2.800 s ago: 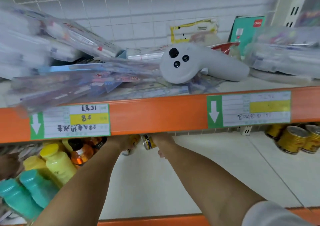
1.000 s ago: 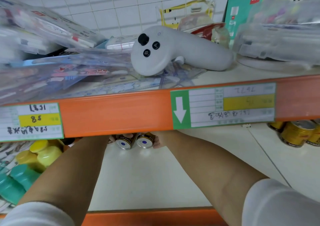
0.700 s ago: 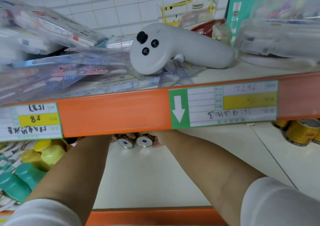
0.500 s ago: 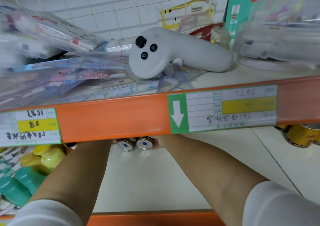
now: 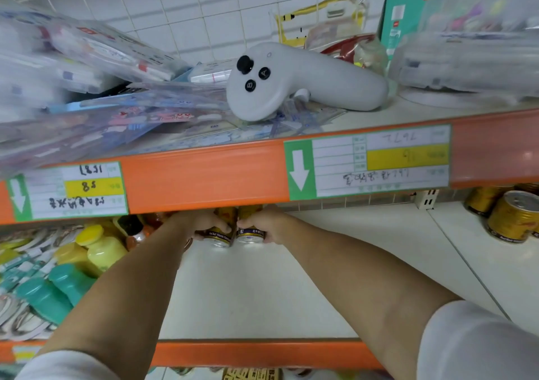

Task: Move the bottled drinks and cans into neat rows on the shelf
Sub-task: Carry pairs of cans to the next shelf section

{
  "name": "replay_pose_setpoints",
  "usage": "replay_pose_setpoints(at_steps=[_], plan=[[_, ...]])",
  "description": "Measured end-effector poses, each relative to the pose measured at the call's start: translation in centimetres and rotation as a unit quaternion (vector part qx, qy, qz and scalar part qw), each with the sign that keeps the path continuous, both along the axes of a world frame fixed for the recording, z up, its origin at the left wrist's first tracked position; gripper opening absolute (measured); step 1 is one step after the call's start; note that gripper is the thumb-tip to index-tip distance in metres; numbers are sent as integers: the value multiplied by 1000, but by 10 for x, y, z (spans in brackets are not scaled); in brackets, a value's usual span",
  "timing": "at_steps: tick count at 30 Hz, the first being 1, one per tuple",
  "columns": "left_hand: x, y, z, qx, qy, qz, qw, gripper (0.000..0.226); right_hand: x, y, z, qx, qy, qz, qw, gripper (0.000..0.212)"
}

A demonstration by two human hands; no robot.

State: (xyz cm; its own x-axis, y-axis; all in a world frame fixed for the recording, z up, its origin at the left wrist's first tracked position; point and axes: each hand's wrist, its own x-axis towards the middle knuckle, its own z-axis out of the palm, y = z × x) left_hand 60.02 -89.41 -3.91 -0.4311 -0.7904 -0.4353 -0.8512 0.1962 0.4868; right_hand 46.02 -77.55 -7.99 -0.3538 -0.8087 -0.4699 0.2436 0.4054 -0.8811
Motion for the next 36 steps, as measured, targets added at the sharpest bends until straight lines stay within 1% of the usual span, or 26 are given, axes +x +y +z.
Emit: replay_pose_setpoints(at_steps=[2, 5, 7, 9, 11, 14, 16, 18, 22, 26, 30, 32, 36], plan=[[8, 3, -3, -21, 32, 27, 999, 48, 2, 1, -1, 7, 29, -11, 999, 46], [20, 11, -8, 9, 104, 66, 992, 59, 3, 3, -3, 23, 51, -10, 998, 57], [28, 17, -12, 6, 130, 77, 989, 55, 4, 5, -5, 26, 62, -8, 998, 63], [34, 23, -17, -8, 162, 89, 983, 49, 5, 8, -7, 26, 73, -13, 997, 63], [41, 30, -21, -23, 197, 96, 975, 49, 6, 10, -7, 27, 75, -19, 997, 60], [51, 36, -22, -32, 256, 109, 960, 58, 8, 14, -5, 26, 86, -24, 996, 55], [58, 40, -19, -38, 287, 107, 951, 62, 11, 17, -3, 23, 95, -31, 995, 60], [64, 42, -15, -40, 303, 100, 947, 63, 15, 21, -2, 26, 127, -42, 991, 63], [72, 45, -10, -20, 337, 103, 936, 66, 24, 29, 1, 30, 192, -60, 979, 59], [73, 49, -5, -4, 349, 81, 934, 56, 26, 39, 1, -6, 229, -70, 971, 50], [64, 56, -1, 4, 353, 59, 934, 56, 23, 52, 2, -54, 248, -83, 964, 55], [56, 61, 0, 14, 360, 52, 931, 54, 19, 62, 4, -68, 264, -96, 957, 52], [41, 80, 3, 37, 360, 32, 932, 64, 8, 89, 11, -82, 301, -133, 941, 48]])
